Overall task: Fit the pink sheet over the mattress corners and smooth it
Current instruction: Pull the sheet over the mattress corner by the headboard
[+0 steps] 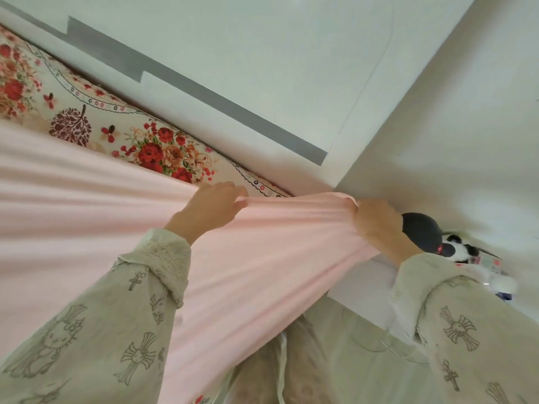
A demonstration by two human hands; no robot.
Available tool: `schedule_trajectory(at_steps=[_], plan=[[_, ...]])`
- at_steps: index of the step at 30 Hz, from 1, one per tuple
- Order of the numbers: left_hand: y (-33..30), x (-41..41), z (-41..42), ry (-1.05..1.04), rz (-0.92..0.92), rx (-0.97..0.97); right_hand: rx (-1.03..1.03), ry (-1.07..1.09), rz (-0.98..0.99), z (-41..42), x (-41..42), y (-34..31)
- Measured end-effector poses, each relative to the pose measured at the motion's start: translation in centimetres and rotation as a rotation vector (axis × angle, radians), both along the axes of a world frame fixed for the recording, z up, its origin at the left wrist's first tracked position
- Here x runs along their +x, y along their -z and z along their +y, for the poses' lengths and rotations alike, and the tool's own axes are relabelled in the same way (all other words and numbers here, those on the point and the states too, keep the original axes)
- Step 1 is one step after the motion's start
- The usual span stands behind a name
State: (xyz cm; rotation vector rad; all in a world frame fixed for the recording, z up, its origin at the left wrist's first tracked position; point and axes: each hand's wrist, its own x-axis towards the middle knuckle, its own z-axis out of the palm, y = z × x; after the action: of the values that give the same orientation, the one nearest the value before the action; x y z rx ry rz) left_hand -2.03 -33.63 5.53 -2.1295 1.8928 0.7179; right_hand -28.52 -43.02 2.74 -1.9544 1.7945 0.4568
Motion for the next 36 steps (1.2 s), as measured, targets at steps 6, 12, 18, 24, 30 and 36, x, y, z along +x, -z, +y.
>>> schedule_trajectory(at_steps=[6,12,18,24,30,36], plan=[[-0.6,0.2,-1.1,0.026,-0.109,-0.045,-0.107,-0.087,0.127,-1.2,-2.3,-0.4],[0.7,3.6,-0.3,-0.113,-0.323,0.007,-0.136,-0.083,0.175,-0.5,-1.5,0.2],[2.1,4.4,0.2,-0.172,-0.230,-0.084,-0.054,-0.068,0.056,1.1,-0.3,3.5],[2.7,3.3,-0.7,-0.159,-0.138,-0.101,0.052,-0.078,-0.192,3.3,3.3,4.9],[1.5,2.7,-1.9,-0.142,-0.060,-0.221,0.077,-0.377,-0.520,4.4,9.5,5.2],[0.1,3.0,-2.5,-0.164,0.165,-0.390,0.084,-0.036,-0.728,3.4,11.2,4.4]])
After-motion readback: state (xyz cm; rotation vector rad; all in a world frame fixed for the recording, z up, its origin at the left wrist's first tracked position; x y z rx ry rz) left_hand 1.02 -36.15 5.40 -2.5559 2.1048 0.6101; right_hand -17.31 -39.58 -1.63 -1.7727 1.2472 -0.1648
